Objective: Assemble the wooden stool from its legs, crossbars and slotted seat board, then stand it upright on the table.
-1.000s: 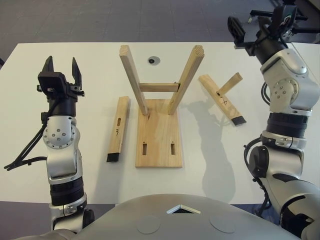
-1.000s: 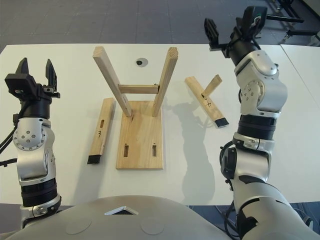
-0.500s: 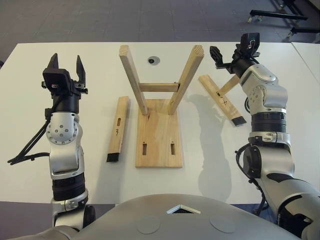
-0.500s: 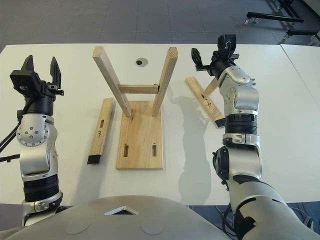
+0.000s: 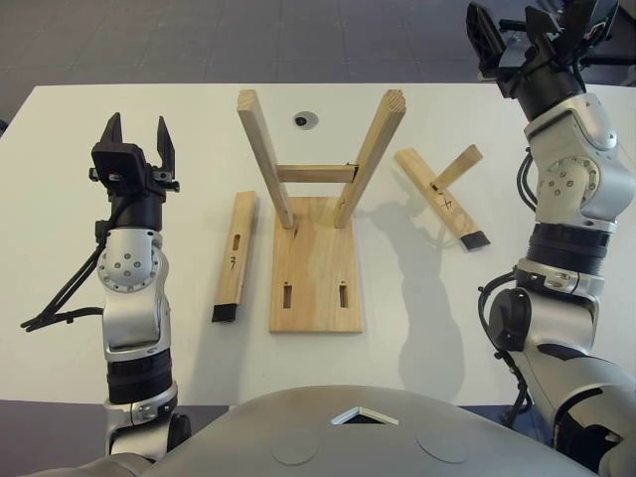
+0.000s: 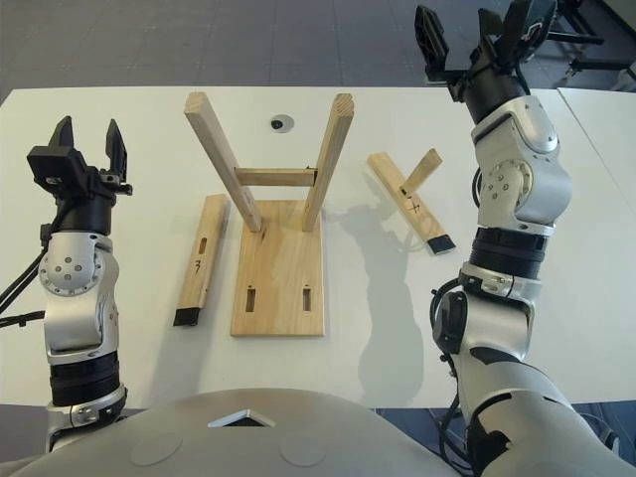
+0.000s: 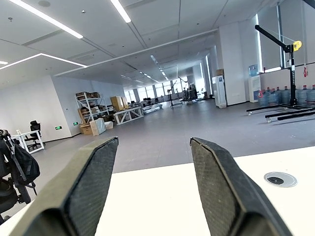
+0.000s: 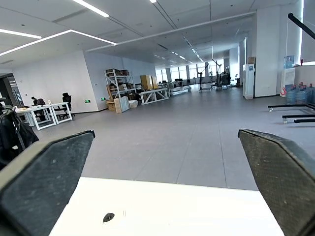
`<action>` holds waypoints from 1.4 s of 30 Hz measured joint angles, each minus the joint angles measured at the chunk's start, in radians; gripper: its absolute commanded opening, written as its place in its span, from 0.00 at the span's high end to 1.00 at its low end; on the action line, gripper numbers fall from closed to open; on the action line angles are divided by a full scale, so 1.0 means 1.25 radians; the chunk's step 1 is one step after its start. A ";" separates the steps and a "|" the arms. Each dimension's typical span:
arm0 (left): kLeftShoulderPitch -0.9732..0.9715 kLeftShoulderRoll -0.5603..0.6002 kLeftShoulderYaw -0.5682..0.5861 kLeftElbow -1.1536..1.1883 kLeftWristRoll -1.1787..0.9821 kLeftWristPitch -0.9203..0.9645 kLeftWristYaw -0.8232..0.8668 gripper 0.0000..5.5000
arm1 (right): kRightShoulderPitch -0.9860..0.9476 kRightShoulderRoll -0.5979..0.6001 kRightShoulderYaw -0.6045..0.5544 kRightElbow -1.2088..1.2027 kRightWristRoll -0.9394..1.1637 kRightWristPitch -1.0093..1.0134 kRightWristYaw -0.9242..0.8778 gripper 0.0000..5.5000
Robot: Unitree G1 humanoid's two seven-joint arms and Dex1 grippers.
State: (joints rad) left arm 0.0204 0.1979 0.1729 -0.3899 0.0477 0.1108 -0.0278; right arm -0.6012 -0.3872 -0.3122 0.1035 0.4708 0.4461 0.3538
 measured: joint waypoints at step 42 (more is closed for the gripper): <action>-0.039 0.010 -0.001 0.009 -0.013 0.010 -0.020 0.51 | 0.059 -0.005 -0.032 -0.074 0.063 0.002 -0.008 0.02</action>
State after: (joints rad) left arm -0.0289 0.2105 0.1721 -0.3785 0.0310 0.1228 -0.0529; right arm -0.5278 -0.3935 -0.3525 0.0108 0.5498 0.4481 0.3439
